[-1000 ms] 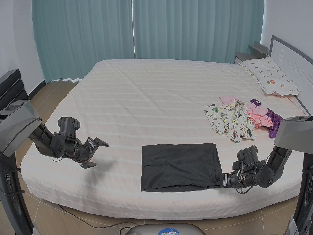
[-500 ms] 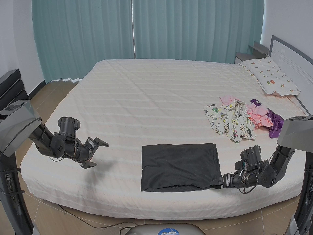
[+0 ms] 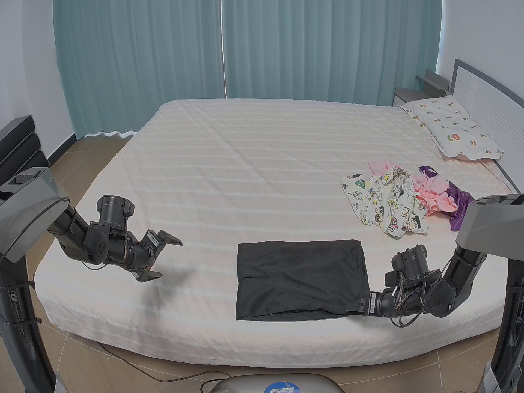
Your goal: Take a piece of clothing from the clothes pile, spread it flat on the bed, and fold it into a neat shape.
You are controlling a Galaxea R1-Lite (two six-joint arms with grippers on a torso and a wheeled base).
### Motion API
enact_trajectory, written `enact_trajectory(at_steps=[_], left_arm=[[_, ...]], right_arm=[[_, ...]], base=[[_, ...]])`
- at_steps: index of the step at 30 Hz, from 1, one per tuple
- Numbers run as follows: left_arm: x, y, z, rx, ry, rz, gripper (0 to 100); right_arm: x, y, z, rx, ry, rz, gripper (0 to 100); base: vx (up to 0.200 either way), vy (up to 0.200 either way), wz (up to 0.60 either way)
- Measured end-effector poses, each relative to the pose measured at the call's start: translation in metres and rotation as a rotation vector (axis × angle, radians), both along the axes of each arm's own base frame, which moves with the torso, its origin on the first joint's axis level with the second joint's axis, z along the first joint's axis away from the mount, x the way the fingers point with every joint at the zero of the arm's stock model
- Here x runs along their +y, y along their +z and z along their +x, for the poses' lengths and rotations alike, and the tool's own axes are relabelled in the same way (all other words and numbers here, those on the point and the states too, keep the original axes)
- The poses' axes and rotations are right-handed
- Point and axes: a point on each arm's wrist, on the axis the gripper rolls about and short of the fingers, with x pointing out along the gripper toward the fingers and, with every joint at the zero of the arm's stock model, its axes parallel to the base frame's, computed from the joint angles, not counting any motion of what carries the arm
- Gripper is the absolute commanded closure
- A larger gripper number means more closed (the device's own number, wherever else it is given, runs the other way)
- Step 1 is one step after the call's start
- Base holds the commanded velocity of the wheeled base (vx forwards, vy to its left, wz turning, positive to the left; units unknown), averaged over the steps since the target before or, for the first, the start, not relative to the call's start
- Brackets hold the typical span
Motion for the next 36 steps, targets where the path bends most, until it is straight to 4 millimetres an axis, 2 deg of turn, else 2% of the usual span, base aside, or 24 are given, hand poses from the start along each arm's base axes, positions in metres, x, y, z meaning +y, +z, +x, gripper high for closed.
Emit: enact_trajectory(at_steps=[15,16,21,27,29,36], left_arm=[[0.0,-0.001,0.0,0.002,0.0,0.0,0],[0.0,-0.001,0.0,0.002,0.001,0.0,0],[0.0,-0.001,0.0,0.002,0.0,0.0,0],[0.0,-0.001,0.0,0.002,0.001,0.0,0],[0.0,-0.001,0.0,0.002,-0.001,-0.001,0],[0.0,-0.001,0.0,0.004,-0.004,-0.006,0]], right_arm=[[-0.016,0.001,-0.01,0.032,0.007,-0.054,100],[-0.016,0.001,-0.011,0.034,0.007,-0.056,0],[-0.018,0.001,-0.01,0.035,0.007,-0.059,0],[-0.02,0.009,0.001,0.0,-0.049,-0.014,0],[-0.02,0.013,0.007,-0.008,-0.097,0.024,0],[-0.016,0.026,0.038,-0.06,-0.233,0.147,0]], base=[[0.0,0.0,0.0],[0.0,0.0,0.0],[0.0,0.0,0.0],[0.0,0.0,0.0],[0.0,0.0,0.0],[0.2,0.0,0.0]])
